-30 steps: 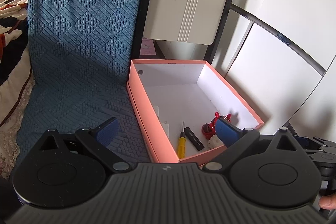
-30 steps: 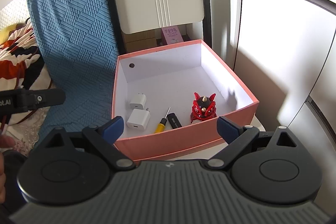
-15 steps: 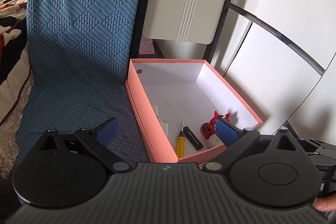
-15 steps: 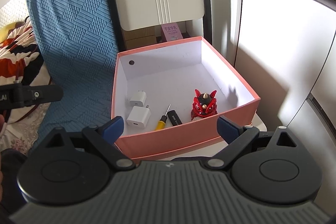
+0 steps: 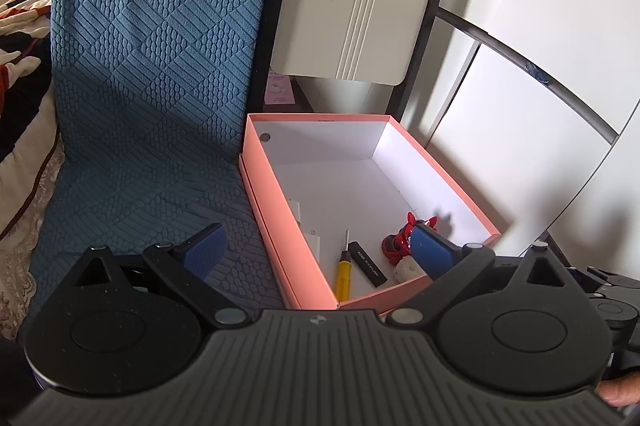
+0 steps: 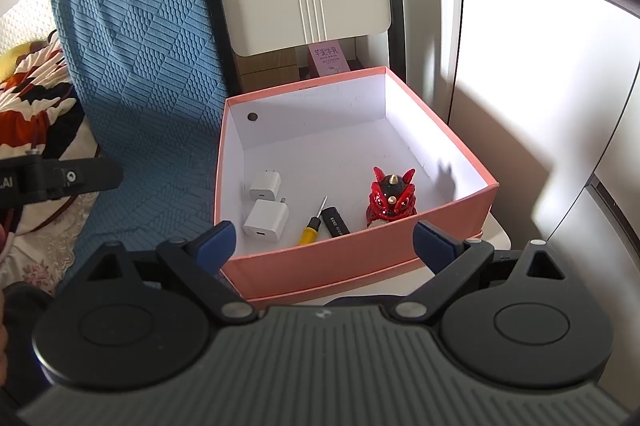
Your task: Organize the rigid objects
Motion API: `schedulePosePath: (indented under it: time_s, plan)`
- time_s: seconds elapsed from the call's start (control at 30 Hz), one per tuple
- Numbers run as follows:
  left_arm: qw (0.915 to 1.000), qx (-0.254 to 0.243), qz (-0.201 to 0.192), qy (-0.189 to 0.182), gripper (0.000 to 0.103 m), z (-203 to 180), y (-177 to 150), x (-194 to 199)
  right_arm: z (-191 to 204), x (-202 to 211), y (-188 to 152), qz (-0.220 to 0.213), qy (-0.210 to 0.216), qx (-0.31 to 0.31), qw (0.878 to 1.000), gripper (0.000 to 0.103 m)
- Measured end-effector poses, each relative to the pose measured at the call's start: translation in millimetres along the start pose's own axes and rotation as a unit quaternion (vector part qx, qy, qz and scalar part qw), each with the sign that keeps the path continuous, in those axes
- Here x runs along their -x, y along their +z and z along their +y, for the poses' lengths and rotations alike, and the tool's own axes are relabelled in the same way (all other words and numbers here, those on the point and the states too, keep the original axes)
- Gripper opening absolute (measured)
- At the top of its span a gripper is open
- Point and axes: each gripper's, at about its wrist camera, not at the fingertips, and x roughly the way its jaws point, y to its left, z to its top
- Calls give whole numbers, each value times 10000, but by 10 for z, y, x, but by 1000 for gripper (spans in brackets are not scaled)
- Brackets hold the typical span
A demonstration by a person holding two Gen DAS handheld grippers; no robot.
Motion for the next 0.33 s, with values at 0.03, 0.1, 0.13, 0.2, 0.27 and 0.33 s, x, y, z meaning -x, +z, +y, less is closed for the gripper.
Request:
schedulePosePath:
  time_s: [0.03, 0.1, 0.13, 0.2, 0.27, 0.33]
  plan:
    - [10000, 0, 0, 0, 100, 0, 0, 0, -5, -8, 2, 7, 6, -7, 10000, 97]
    - [10000, 4, 5, 7, 100, 0, 2, -1, -5, -14, -2, 18, 11, -14, 10000, 97]
    - [10000, 6, 9, 11, 100, -1, 1, -3, -5, -18, -2, 20, 11, -10, 10000, 97]
    - [10000, 12, 15, 16, 100, -3, 0, -4, -3, -17, -3, 19, 13, -12, 10000, 97]
    - [10000, 12, 11, 15, 101, -2, 1, -4, -7, -20, -2, 14, 15, -12, 10000, 97]
    - [10000, 9, -8, 24, 103, -3, 0, -3, -12, -22, 0, 14, 20, -5, 10000, 97]
